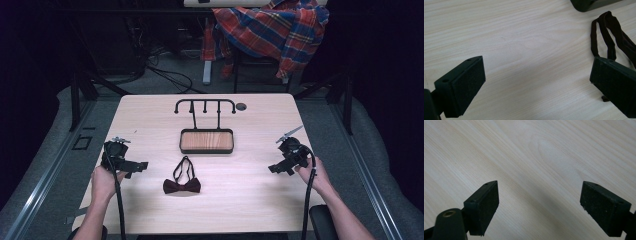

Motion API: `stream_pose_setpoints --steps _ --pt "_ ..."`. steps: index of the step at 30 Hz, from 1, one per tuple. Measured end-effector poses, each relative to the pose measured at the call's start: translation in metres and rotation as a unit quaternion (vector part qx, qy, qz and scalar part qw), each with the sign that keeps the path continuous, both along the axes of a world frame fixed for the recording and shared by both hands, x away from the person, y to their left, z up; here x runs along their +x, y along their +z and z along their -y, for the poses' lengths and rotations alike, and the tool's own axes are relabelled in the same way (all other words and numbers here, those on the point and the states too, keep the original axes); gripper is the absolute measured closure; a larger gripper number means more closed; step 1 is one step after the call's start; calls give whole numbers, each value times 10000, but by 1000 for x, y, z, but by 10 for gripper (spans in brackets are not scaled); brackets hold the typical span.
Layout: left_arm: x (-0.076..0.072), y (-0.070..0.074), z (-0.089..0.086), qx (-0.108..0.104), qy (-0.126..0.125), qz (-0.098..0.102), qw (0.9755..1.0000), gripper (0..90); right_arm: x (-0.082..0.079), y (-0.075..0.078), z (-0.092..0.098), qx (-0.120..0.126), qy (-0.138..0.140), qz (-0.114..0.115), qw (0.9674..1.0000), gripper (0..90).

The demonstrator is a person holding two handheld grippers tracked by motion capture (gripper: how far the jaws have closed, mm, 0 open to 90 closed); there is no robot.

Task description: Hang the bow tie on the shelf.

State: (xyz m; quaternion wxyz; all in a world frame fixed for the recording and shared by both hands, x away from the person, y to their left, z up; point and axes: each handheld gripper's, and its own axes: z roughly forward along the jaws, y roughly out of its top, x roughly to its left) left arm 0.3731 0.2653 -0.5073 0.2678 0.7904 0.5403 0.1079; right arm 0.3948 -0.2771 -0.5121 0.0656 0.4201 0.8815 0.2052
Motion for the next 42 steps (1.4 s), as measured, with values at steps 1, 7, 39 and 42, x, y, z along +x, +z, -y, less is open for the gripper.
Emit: stream_pose_setpoints --steps 1,7,39,42 --pt "0 0 0 9 5 1 10000 1 0 0 0 23 3 -17 10000 153" --pt "1 1 1 8 -26 18 10000 1 0 0 0 -12 13 -27 10000 153" --pt "28 -2 41 -17 -408 -25 9992 2 2 -2 -4 -123 81 -145 9998 154" --pt "31 -3 47 -20 -423 -58 9991 3 3 -2 -3 -195 139 -182 9995 154"
